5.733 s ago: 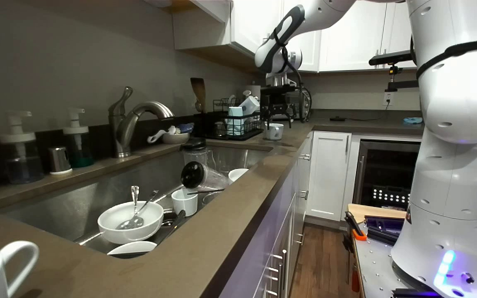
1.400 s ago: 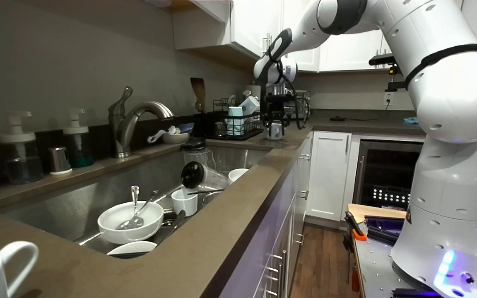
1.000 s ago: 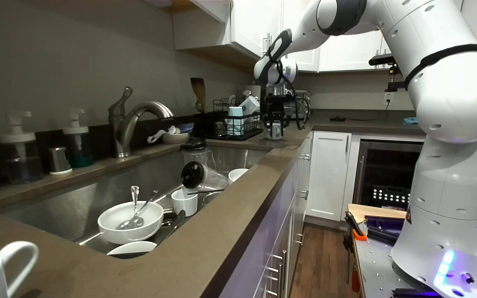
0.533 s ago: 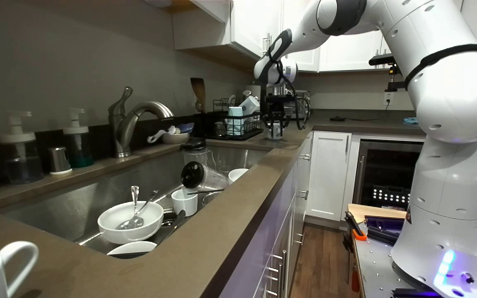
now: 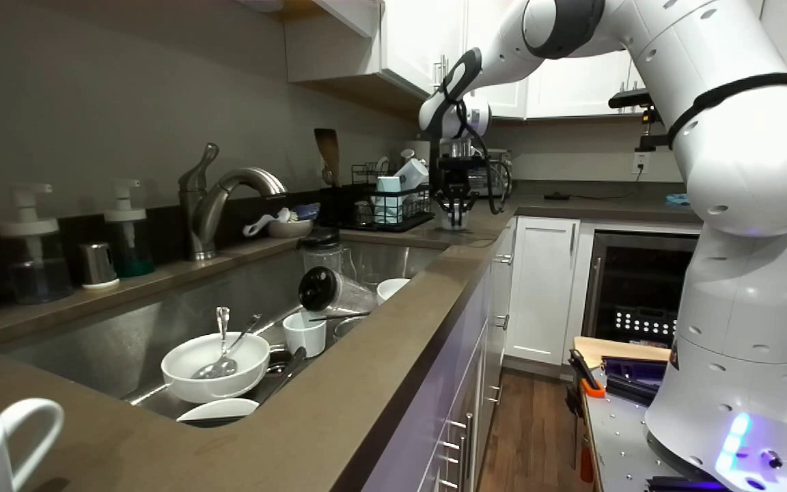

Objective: Pick up the white mug on the right side of the counter, pour the liquid out of the mug and into the sink, place the mug down on the right side of the counter

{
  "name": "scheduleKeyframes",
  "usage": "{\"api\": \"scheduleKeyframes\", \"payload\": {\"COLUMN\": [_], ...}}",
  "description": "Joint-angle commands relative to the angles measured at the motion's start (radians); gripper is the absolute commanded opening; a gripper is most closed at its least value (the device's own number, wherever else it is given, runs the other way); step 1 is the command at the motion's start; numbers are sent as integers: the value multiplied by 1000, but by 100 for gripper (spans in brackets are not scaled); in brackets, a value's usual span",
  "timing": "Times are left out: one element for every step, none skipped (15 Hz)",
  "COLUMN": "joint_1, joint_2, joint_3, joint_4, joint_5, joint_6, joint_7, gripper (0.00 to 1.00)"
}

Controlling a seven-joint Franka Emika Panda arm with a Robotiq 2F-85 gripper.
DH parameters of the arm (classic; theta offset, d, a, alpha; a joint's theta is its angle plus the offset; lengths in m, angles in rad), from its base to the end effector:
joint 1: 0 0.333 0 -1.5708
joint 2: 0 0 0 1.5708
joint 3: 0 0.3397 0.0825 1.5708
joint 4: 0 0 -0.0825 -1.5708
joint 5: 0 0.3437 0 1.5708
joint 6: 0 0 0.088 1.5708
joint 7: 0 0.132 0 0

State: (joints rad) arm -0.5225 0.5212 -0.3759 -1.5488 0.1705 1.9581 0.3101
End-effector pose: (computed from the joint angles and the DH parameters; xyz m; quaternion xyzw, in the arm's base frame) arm 0.4476 -0.4778 0.3712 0.8132 -0.5807 -0.0395 0.0038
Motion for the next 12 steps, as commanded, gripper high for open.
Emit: {"api": "scheduleKeyframes", "payload": {"joint_1": [-18, -15, -12, -8, -5, -2, -1, -1, 0, 1, 3, 4], "joint_2": [1, -2, -7, -14, -20, -28, -31, -34, -36, -39, -42, -45], "joint_3": [10, 9, 6, 3, 1, -1, -1, -3, -5, -7, -10, -12], "joint_4": [18, 11, 6, -3, -11, -21, -24, -25, -26, -28, -30, -33], "joint_5": [27, 24, 20, 15, 11, 7, 6, 5, 3, 2, -1, -2], "joint_6": [-23, -17, -15, -9, -5, 6, 9, 10, 13, 11, 10, 12], "joint_7": [-27, -25, -19, -14, -12, -12, -13, -10, -7, -4, 1, 4], "gripper": [4, 4, 4, 4, 4, 4, 4, 4, 4, 4, 4, 4]}}
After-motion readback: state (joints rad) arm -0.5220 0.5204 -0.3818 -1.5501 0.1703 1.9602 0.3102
